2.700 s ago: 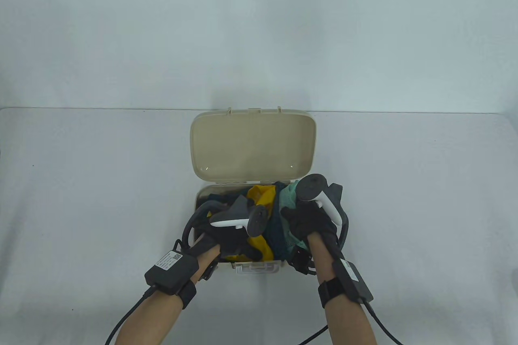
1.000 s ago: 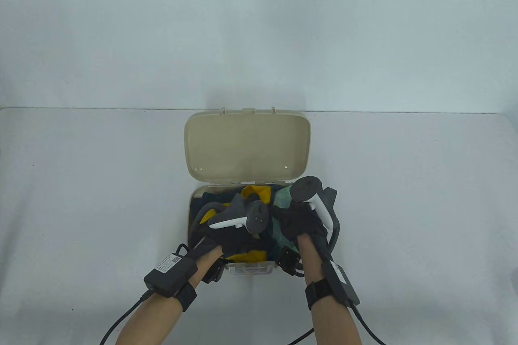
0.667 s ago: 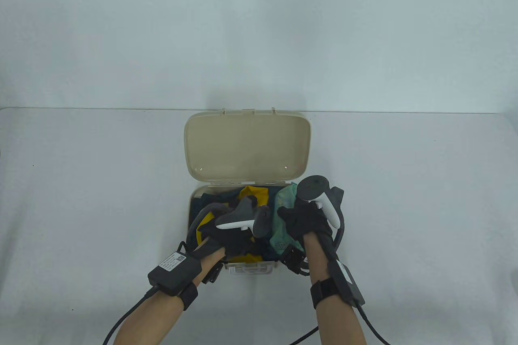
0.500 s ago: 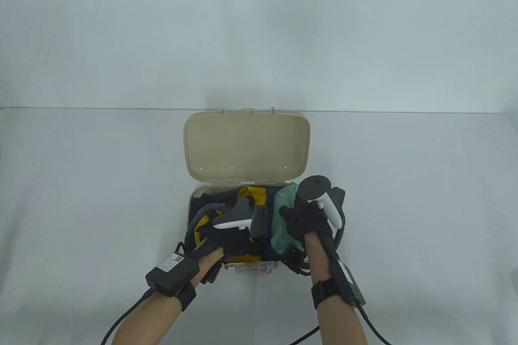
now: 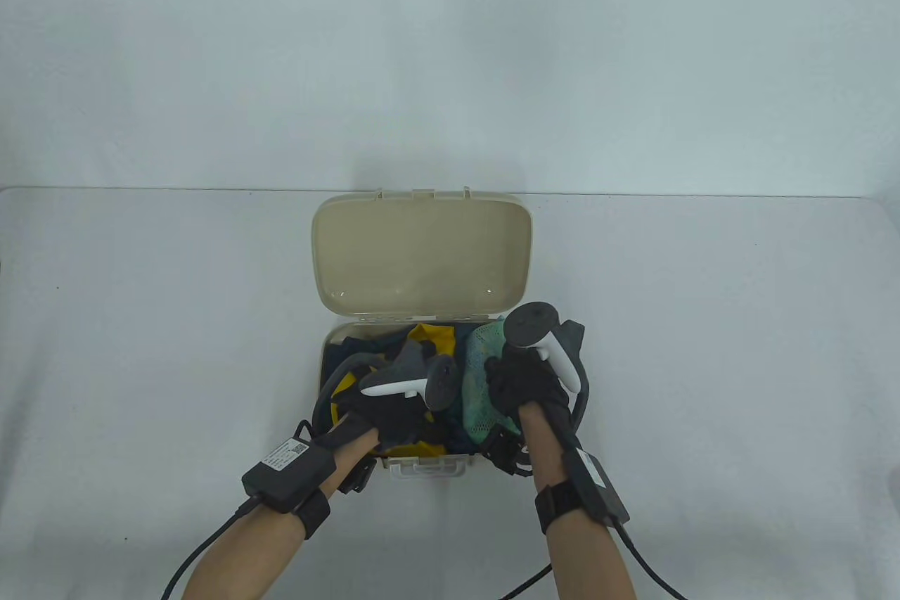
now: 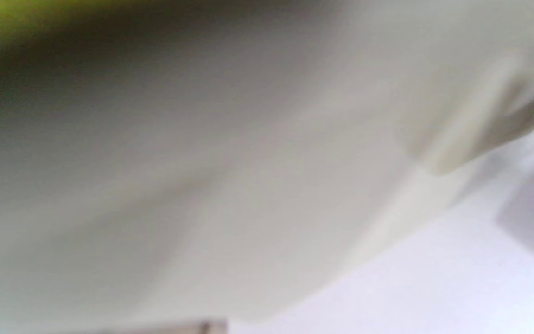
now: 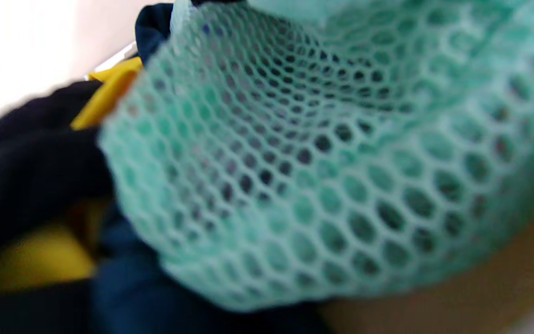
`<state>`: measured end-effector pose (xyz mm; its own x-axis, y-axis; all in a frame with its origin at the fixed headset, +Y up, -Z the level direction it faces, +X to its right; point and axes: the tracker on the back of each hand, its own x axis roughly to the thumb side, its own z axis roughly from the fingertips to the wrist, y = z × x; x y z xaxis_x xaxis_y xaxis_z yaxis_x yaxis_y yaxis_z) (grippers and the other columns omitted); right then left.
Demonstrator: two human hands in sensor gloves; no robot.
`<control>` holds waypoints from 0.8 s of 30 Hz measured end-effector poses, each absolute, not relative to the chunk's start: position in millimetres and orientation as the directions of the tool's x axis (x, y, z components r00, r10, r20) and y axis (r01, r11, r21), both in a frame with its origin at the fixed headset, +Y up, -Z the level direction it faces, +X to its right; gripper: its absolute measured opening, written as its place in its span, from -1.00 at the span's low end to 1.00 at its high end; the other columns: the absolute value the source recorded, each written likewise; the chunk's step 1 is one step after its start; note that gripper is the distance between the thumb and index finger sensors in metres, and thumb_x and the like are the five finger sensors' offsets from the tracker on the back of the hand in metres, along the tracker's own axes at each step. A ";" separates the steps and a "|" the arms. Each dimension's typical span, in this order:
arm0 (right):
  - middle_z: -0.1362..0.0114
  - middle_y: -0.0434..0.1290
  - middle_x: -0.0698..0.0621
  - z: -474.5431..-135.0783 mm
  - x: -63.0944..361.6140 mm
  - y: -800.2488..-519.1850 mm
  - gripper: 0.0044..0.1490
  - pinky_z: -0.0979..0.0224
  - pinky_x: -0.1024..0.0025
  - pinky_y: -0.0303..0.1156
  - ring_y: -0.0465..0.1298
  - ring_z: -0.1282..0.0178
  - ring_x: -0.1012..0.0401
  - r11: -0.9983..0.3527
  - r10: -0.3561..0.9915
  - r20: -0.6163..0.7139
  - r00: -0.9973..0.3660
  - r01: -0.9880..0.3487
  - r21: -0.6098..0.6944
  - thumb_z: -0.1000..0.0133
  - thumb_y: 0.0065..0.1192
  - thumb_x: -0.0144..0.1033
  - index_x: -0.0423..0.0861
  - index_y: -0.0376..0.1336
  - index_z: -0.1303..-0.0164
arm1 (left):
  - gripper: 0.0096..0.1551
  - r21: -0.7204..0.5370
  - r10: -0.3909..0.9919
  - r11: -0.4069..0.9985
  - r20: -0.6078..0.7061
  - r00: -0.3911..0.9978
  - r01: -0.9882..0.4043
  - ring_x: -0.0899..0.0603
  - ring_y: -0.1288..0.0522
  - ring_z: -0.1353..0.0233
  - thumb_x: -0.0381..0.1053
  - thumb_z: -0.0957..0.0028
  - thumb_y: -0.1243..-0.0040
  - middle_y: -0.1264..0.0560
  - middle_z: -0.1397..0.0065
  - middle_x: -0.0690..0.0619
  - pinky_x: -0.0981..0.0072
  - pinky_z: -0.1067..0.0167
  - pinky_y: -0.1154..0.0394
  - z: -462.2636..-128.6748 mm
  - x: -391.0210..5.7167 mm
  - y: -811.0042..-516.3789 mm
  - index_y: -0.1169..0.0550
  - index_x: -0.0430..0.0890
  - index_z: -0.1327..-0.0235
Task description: Pack suitcase
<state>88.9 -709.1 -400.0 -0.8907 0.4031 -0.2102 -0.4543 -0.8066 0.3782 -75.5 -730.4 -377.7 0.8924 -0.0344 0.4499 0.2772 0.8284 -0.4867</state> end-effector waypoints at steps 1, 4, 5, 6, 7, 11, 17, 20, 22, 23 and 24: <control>-0.61 0.18 -0.36 -398.1 86.1 -706.7 -0.14 -0.20 0.15 0.63 0.58 -0.28 -0.13 -0.825 0.372 -0.187 -0.909 -0.417 0.383 -0.31 -0.17 -0.27 -0.42 -0.29 -0.64 | 0.00 -0.488 -0.032 0.829 0.447 0.894 0.273 -0.55 0.17 -0.72 0.47 -0.08 0.00 0.42 -0.73 -0.19 -0.74 -0.27 -0.04 -378.2 -75.4 -729.4 0.04 0.19 -0.71; -0.62 0.13 -0.43 -393.3 85.4 -696.5 0.00 -0.23 0.09 0.60 0.51 -0.36 -0.25 -0.777 0.429 -0.163 -0.888 -0.456 0.435 -0.31 -0.09 -0.10 -0.48 -0.31 -0.63 | 0.01 -0.465 -0.031 0.845 0.451 0.892 0.265 -0.53 0.13 -0.73 0.48 -0.04 0.00 0.37 -0.74 -0.19 -0.72 -0.29 -0.06 -378.5 -76.2 -724.0 0.02 0.20 -0.71; -0.61 0.12 -0.47 -390.7 85.7 -689.6 0.04 -0.23 0.08 0.59 0.49 -0.37 -0.30 -0.762 0.453 -0.146 -0.880 -0.467 0.448 -0.31 -0.08 -0.04 -0.50 -0.31 -0.62 | 0.01 -0.446 -0.027 0.858 0.457 0.889 0.255 -0.51 0.10 -0.74 0.49 -0.02 0.00 0.35 -0.75 -0.18 -0.70 -0.32 -0.07 -378.2 -77.7 -720.2 0.00 0.20 -0.70; -0.61 0.14 -0.47 -388.2 86.3 -679.7 0.06 -0.23 0.06 0.59 0.49 -0.36 -0.31 -0.779 0.450 -0.120 -0.885 -0.455 0.432 -0.30 -0.07 -0.01 -0.50 -0.27 -0.63 | 0.00 -0.441 -0.004 0.867 0.463 0.886 0.234 -0.49 0.08 -0.75 0.48 -0.02 0.01 0.34 -0.75 -0.18 -0.67 -0.34 -0.08 -378.0 -80.0 -715.3 -0.01 0.21 -0.71; -0.60 0.18 -0.46 -387.1 86.9 -674.1 0.05 -0.22 0.07 0.59 0.50 -0.36 -0.29 -0.794 0.438 -0.104 -0.893 -0.438 0.421 -0.29 -0.07 0.01 -0.50 -0.23 -0.64 | 0.00 -0.444 0.018 0.871 0.461 0.887 0.213 -0.49 0.08 -0.75 0.48 -0.02 0.00 0.33 -0.76 -0.17 -0.66 -0.36 -0.08 -377.4 -81.9 -711.5 -0.02 0.21 -0.70; -0.62 0.26 -0.30 -378.8 94.7 -630.2 -0.01 -0.25 0.06 0.55 0.48 -0.41 -0.21 -0.934 0.271 -0.004 -0.963 -0.264 0.239 -0.26 -0.05 0.11 -0.32 -0.08 -0.69 | -0.04 -0.390 0.131 0.918 0.476 0.870 0.075 -0.40 -0.01 -0.78 0.43 -0.03 -0.05 0.18 -0.82 -0.10 -0.55 -0.46 -0.13 -366.4 -101.3 -676.5 -0.05 0.25 -0.70; -0.74 0.10 -0.11 -378.9 96.0 -633.4 0.01 -0.57 -0.01 0.33 0.26 -0.66 -0.14 -0.962 0.182 0.151 -0.972 -0.145 0.229 -0.18 0.03 0.15 -0.09 -0.17 -0.72 | 0.12 -0.296 0.028 0.949 0.412 0.911 0.105 -0.33 -0.10 -0.78 0.38 -0.01 -0.15 0.01 -0.82 -0.11 -0.34 -0.56 -0.15 -360.5 -143.9 -663.7 0.07 0.09 -0.71; -0.81 -0.04 -0.04 -374.8 84.4 -654.5 0.12 -0.68 -0.10 0.16 0.08 -0.78 -0.16 -0.971 0.101 0.214 -0.972 -0.050 0.232 -0.12 -0.04 0.30 -0.03 -0.29 -0.72 | 0.15 -0.336 0.026 0.934 0.394 0.919 0.118 -0.30 -0.11 -0.78 0.35 0.00 -0.19 0.00 -0.81 -0.10 -0.21 -0.61 -0.15 -360.9 -156.1 -677.7 0.07 0.04 -0.72; -0.83 -0.17 -0.05 -372.3 72.7 -669.4 0.20 -0.72 -0.14 0.06 -0.04 -0.81 -0.19 -0.969 0.066 0.266 -0.962 0.001 0.246 -0.07 -0.09 0.38 -0.03 -0.37 -0.71 | 0.16 -0.354 0.013 0.925 0.391 0.920 0.137 -0.28 -0.12 -0.77 0.34 0.01 -0.20 -0.02 -0.81 -0.08 -0.14 -0.62 -0.14 -361.2 -158.4 -686.5 0.07 0.02 -0.71; -0.84 -0.23 -0.07 -371.5 67.0 -675.9 0.25 -0.73 -0.15 0.02 -0.09 -0.81 -0.22 -0.965 0.056 0.287 -0.956 0.022 0.260 -0.04 -0.11 0.41 -0.03 -0.42 -0.71 | 0.16 -0.359 0.002 0.921 0.393 0.920 0.151 -0.26 -0.13 -0.78 0.33 0.01 -0.21 -0.03 -0.81 -0.07 -0.11 -0.63 -0.13 -361.5 -158.3 -691.0 0.07 0.02 -0.71; -0.83 -0.28 -0.09 -371.0 60.8 -683.4 0.29 -0.73 -0.15 0.00 -0.14 -0.80 -0.25 -0.959 0.056 0.312 -0.948 0.035 0.280 -0.02 -0.12 0.44 -0.05 -0.45 -0.70 | 0.16 -0.367 -0.016 0.914 0.395 0.918 0.173 -0.24 -0.16 -0.77 0.33 0.03 -0.19 -0.06 -0.80 -0.06 -0.07 -0.64 -0.13 -362.4 -158.2 -695.7 0.06 0.02 -0.71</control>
